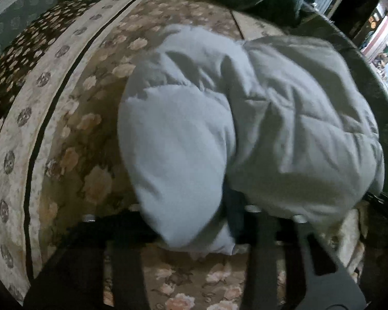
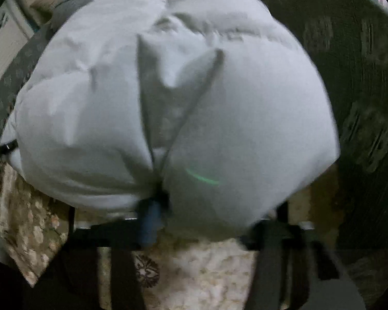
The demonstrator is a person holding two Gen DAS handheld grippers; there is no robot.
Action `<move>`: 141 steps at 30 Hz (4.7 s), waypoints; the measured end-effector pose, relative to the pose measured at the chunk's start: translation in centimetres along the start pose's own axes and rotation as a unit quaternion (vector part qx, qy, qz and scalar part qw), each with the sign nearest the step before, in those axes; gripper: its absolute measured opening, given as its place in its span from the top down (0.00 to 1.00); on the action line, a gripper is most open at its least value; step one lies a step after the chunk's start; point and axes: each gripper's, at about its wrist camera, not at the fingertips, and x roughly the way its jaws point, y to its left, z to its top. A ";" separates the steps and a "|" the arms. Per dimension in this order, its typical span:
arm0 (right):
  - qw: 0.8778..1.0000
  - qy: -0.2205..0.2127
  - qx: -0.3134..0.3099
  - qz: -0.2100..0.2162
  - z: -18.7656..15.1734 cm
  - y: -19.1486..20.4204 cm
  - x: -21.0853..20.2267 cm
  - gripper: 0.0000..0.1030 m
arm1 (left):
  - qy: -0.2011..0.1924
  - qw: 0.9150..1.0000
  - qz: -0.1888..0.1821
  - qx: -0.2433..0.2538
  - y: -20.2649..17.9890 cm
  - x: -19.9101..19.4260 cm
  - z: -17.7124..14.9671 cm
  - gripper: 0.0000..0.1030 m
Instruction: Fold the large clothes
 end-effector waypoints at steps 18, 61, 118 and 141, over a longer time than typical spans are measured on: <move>0.998 0.038 -0.045 0.036 -3.4 4.1 -4.5 0.39 | -0.030 0.993 0.019 0.115 4.3 -12.1 -7.3 0.64; 0.952 -0.278 -0.062 -0.116 -8.7 10.2 -24.6 0.02 | -0.260 0.957 0.115 0.062 -0.7 -24.5 -9.2 0.03; 0.969 -0.243 0.002 -0.039 -9.7 6.4 -23.7 0.02 | -0.216 0.968 0.128 0.003 2.9 -23.8 -10.7 0.03; 0.969 -0.243 0.001 -0.038 -9.7 6.7 -23.5 0.02 | -0.211 0.970 0.120 0.000 3.4 -23.7 -10.3 0.03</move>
